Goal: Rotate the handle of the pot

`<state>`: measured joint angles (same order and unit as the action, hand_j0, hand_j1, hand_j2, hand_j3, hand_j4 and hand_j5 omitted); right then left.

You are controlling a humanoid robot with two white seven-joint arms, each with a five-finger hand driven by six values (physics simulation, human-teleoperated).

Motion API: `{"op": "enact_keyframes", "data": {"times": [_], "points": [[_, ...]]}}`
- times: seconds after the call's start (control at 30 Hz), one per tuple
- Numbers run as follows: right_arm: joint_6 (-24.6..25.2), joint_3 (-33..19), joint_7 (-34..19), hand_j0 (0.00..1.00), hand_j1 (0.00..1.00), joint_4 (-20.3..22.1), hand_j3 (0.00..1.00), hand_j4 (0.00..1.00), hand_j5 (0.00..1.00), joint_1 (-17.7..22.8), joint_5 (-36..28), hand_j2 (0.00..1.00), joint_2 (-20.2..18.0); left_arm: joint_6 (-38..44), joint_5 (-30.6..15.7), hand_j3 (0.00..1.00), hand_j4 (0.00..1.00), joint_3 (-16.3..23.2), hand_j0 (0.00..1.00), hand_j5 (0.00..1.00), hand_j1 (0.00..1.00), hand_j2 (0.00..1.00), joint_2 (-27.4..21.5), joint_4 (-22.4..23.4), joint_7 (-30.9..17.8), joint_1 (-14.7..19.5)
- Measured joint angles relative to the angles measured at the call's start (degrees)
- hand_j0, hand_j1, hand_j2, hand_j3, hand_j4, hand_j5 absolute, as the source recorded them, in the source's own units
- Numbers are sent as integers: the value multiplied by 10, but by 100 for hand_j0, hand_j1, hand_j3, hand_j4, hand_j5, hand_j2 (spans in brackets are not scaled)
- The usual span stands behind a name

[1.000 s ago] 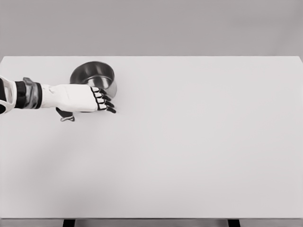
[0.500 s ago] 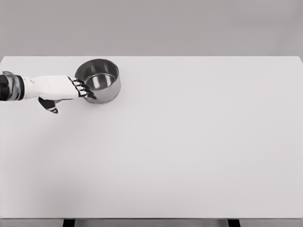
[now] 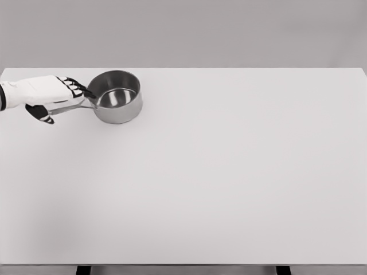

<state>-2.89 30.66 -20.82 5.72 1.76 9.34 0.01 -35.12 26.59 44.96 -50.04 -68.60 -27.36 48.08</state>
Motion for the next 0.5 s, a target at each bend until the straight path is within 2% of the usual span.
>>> {"op": "enact_keyframes", "data": {"times": [0.5], "points": [[0, 0, 0, 100, 100, 0, 100, 100, 100, 0, 0, 100, 0, 0, 7, 100, 100, -19, 100, 100, 100, 100, 29, 116, 76, 0]]}}
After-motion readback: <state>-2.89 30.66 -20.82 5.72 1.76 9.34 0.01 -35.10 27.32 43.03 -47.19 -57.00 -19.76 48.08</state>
